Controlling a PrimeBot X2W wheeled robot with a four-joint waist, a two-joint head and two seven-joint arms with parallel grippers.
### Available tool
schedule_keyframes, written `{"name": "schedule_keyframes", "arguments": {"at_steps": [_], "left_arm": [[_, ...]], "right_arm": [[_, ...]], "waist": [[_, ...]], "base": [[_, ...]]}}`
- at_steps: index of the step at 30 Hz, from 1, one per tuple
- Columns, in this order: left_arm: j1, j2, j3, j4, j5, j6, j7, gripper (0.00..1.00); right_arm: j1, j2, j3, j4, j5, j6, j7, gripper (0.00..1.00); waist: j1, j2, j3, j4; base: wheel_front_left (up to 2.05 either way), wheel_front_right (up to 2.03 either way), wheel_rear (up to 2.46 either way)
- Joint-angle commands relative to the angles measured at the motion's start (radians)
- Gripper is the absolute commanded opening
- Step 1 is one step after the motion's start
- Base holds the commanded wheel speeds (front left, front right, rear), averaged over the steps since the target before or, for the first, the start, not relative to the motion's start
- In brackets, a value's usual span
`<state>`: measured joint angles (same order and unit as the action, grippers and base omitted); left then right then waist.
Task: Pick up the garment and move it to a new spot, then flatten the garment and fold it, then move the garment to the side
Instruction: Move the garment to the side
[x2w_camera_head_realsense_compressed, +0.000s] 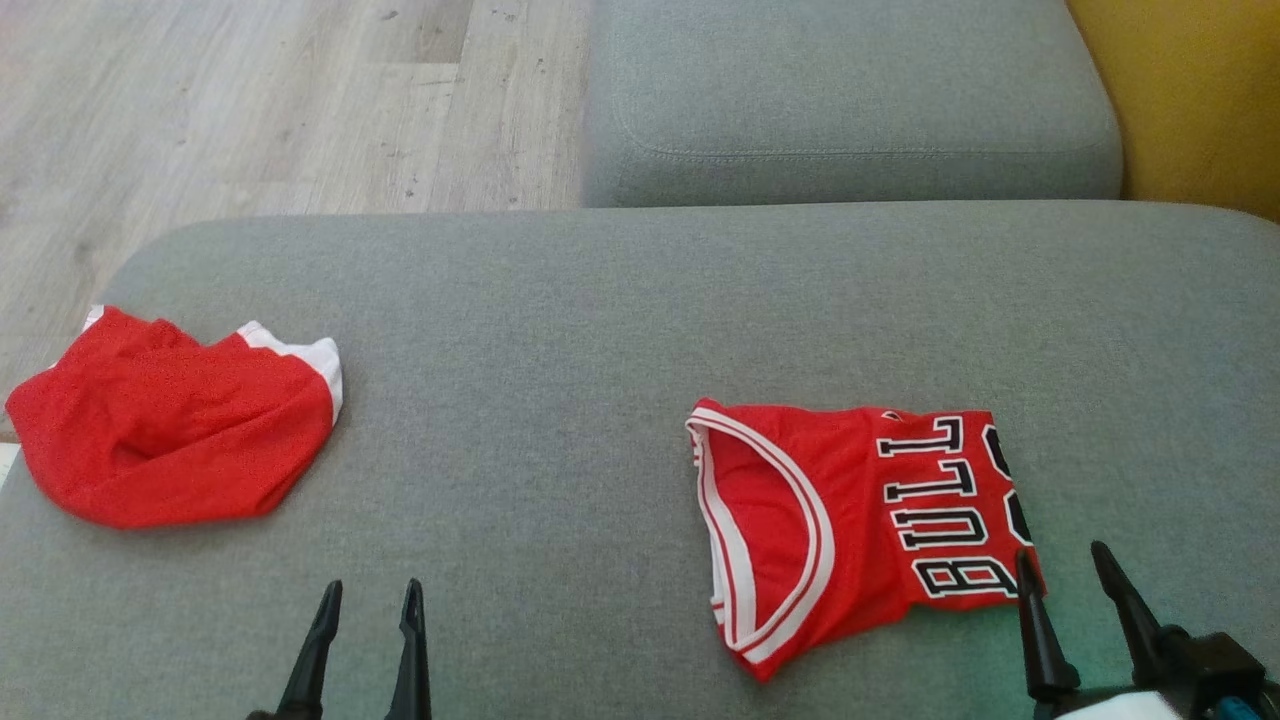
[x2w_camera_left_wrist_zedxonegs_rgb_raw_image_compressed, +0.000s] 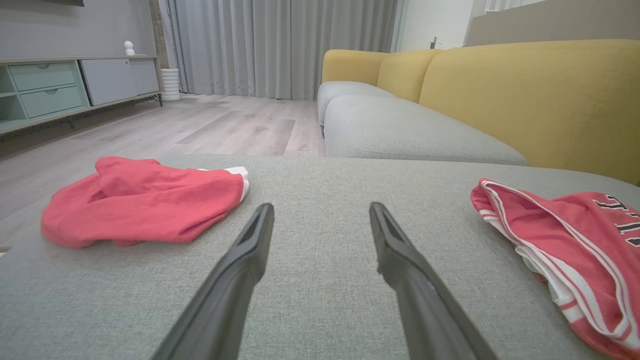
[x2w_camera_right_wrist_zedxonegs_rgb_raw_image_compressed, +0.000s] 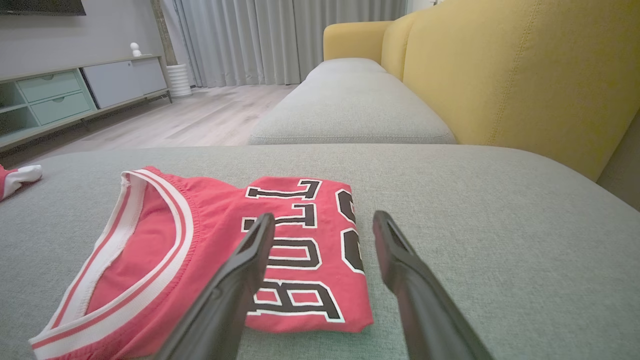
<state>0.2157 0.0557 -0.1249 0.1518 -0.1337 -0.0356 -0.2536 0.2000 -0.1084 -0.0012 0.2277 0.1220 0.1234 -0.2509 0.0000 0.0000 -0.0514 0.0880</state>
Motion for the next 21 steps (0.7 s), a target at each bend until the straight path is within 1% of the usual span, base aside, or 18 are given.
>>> {"name": "schedule_keyframes", "arguments": {"at_steps": [1,7,9,11,12,13,17,19,20,21], "left_arm": [[-0.026,-0.005,0.039,-0.026,0.003,-0.003,-0.008,1.0],[-0.025,-0.005,0.038,-0.026,-0.004,-0.001,-0.008,1.0],[-0.024,-0.005,0.035,-0.026,-0.006,0.0,-0.008,1.0],[-0.024,-0.005,0.033,-0.026,-0.007,0.001,-0.008,1.0],[-0.023,-0.005,0.032,-0.026,-0.008,0.002,-0.008,1.0],[-0.021,-0.005,0.031,-0.025,-0.008,0.002,-0.008,1.0],[-0.02,-0.005,0.028,-0.022,-0.011,0.001,-0.008,1.0],[-0.024,-0.005,0.024,-0.018,-0.011,-0.002,-0.008,1.0],[-0.024,-0.005,0.024,-0.018,-0.011,-0.002,-0.008,1.0],[-0.027,-0.005,0.022,-0.017,-0.012,-0.003,-0.008,1.0]], "right_arm": [[-0.026,-0.017,0.025,-0.024,0.005,0.007,-0.011,1.0],[-0.04,-0.02,0.027,-0.017,0.01,0.007,-0.011,1.0],[-0.053,-0.025,0.031,-0.021,0.044,0.007,-0.011,1.0],[-0.075,-0.043,0.03,-0.03,0.1,0.007,-0.002,1.0],[-0.089,-0.06,0.03,-0.04,0.132,0.007,0.018,1.0],[-0.102,-0.078,0.029,-0.05,0.169,0.007,0.053,1.0],[-0.157,-0.171,0.045,-0.074,0.32,0.007,0.27,1.0],[-0.181,-0.222,0.08,-0.063,0.368,0.007,0.383,1.0],[-0.181,-0.222,0.08,-0.063,0.368,0.007,0.383,1.0],[-0.194,-0.234,0.085,-0.046,0.399,0.007,0.432,1.0]], "waist": [[0.0,0.0,0.0,0.0],[0.0,0.0,0.003,-0.001],[0.0,0.0,0.007,0.0],[0.0,0.0,0.01,0.0],[0.0,0.0,0.011,0.001],[0.0,0.0,0.014,0.002],[0.0,0.0,0.029,0.008],[0.0,0.0,0.037,0.016],[0.0,0.0,0.037,0.016],[0.0,0.0,0.04,0.021]], "base": [[0.0,0.0,0.0],[0.0,0.0,0.0],[0.0,0.0,0.0],[0.0,0.0,0.0],[0.0,0.0,0.0],[0.0,0.0,0.0],[0.0,0.0,0.0],[0.0,0.0,0.0],[0.0,0.0,0.0],[0.0,0.0,0.0]]}}
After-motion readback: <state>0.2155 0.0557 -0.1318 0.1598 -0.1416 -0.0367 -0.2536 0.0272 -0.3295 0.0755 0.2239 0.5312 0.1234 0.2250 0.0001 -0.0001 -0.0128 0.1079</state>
